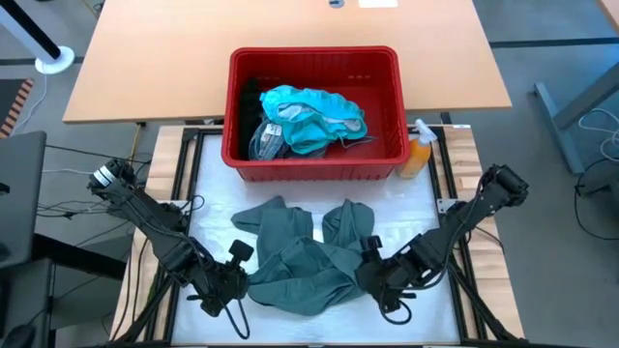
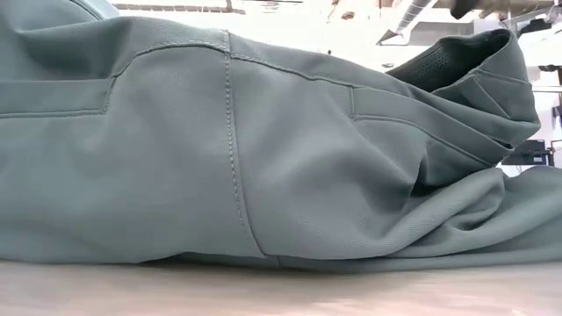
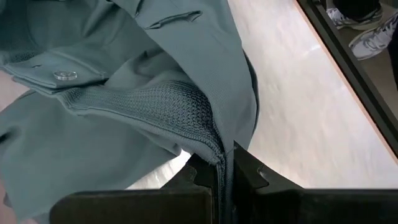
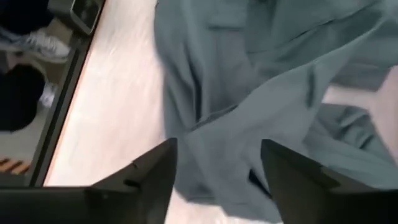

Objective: Fold Laundry from Bin
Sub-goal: Fold the light blue pants

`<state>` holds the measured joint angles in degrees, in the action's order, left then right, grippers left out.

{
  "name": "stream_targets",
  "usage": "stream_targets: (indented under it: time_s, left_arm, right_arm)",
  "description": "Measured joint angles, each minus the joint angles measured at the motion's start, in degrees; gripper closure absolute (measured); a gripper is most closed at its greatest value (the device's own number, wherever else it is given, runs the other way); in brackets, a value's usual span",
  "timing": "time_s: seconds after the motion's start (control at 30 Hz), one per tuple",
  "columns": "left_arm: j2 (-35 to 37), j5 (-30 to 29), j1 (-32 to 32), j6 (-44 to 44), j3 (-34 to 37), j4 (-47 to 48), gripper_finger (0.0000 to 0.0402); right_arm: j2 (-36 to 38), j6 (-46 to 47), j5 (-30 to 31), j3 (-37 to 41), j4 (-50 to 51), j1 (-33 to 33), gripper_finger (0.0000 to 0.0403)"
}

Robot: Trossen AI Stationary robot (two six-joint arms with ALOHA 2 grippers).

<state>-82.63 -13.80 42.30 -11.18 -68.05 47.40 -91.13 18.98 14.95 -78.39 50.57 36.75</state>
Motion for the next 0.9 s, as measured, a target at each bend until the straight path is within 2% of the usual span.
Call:
stream_targets:
  time_s: [0.13,0.3,0.5,0.7,0.9]
  left_arm:
    - [0.00,0.00,0.00,0.08,0.00,-0.17,0.0400]
    - [0.00,-0.12,0.00,0.81,0.02,-0.62,0.0400]
    - [0.00,-0.31,0.00,-0.37,0.02,-0.71,0.0400]
    - [0.00,-0.33,0.00,0.28,0.02,-0.74,0.0400]
    - [0.00,-0.31,0.00,0.33,0.02,-0.74,0.0400]
  right_arm:
    - [-0.08,-0.04,-3.91,0.84,0.62,-0.11,0.0111]
    - [-0.13,-1.51,-2.79,0.89,0.63,-0.11,0.0106]
    - [-5.02,-6.53,-2.62,0.89,0.74,0.00,0.0106]
    - [-10.54,-12.97,6.16,0.08,0.43,0.00,0.0106]
    - [-11.80,-14.96,7.29,-0.37,0.37,-0.04,0.0108]
